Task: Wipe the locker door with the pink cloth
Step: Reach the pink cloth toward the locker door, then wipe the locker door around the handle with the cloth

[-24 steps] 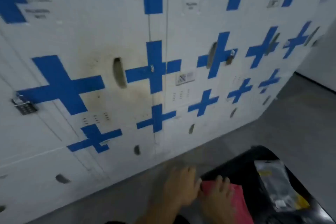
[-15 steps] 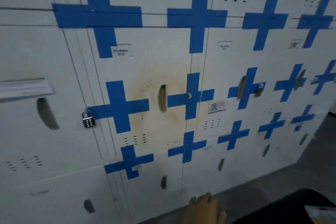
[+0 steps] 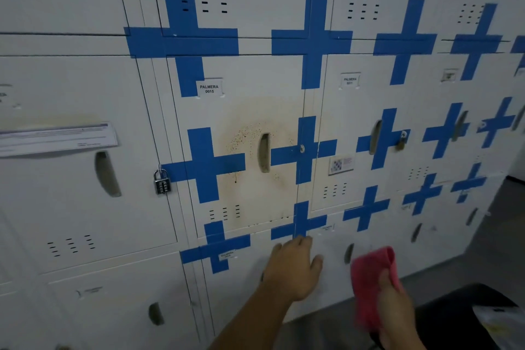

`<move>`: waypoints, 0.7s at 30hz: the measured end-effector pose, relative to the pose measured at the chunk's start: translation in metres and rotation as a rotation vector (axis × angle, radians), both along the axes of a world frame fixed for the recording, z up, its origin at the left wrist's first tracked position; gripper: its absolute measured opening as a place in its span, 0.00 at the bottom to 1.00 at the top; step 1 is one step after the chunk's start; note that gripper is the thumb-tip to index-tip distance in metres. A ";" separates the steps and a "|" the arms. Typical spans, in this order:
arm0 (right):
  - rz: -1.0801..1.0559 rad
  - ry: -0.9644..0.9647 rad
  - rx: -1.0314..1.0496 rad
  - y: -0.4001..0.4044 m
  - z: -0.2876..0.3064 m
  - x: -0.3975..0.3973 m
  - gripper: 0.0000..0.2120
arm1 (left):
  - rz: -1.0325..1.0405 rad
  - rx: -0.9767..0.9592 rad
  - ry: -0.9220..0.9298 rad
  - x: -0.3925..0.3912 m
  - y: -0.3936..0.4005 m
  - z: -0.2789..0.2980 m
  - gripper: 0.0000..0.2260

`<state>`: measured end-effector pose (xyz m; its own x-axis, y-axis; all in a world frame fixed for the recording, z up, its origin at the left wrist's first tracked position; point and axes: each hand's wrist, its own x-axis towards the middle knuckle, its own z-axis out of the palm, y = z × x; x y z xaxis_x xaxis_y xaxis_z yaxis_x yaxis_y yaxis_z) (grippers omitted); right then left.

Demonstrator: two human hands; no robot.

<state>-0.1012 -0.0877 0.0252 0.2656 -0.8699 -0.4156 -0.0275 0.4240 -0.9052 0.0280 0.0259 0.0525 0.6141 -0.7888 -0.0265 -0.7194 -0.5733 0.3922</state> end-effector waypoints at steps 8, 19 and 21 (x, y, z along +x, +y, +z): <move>0.224 -0.888 0.193 0.006 0.078 0.036 0.22 | 0.046 -0.309 -0.254 0.042 0.044 0.092 0.22; 0.267 -0.894 -0.050 0.017 0.148 0.138 0.10 | 0.309 -0.617 -0.799 0.175 0.079 0.152 0.19; 0.279 -0.833 -0.217 0.018 0.160 0.155 0.07 | 0.349 -0.621 -0.906 0.201 0.080 0.163 0.22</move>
